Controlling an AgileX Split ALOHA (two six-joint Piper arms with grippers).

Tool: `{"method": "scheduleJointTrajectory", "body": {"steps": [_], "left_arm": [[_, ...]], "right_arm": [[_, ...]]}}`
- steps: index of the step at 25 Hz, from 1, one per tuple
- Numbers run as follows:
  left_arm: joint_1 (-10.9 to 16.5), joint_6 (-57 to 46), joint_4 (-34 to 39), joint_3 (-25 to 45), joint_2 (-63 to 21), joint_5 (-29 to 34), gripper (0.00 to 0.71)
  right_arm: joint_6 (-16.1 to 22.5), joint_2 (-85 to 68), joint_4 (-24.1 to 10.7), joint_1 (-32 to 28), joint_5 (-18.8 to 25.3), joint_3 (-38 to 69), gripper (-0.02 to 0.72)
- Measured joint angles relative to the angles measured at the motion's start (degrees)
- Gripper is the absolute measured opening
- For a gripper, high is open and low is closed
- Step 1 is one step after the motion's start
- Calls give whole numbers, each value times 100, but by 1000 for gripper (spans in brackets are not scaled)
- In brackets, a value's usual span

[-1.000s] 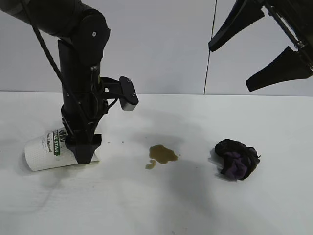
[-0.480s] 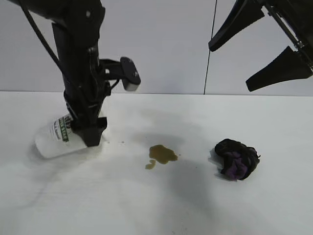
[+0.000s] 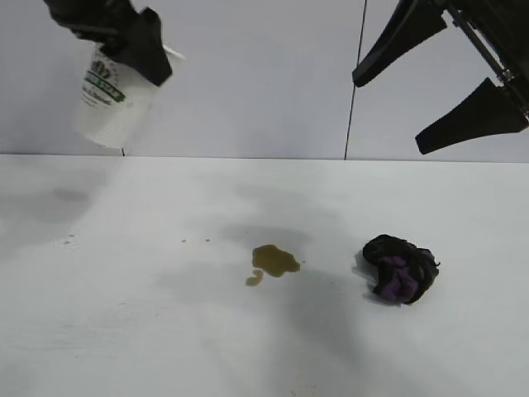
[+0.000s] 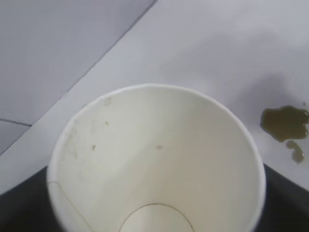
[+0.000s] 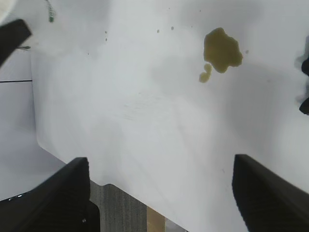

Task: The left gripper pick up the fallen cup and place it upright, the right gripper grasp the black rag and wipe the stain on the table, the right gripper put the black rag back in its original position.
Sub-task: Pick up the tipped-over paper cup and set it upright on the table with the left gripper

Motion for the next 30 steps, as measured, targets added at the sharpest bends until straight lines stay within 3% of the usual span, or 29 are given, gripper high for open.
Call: {"method": "scheduleJointTrajectory", "body": {"steps": [4,7,16,21,30], "left_arm": [[251,2909,-3171,923,-32,-225,600],[366,4655,-4212,1314,-32,204,595],[793,5369,-4417,1413,724,2104,580],[794,5992,-4417,1413,1350,2429,580],[794,6750,-4443,1356,1966,2469,580]], "right_arm": [[0,0,0,0,-24,0,558],[0,0,0,0,-39,0,558],[0,0,-67,0,-139,0,558],[0,0,-104,0,-139,0,558],[0,0,-194,0,-159,0,558]]}}
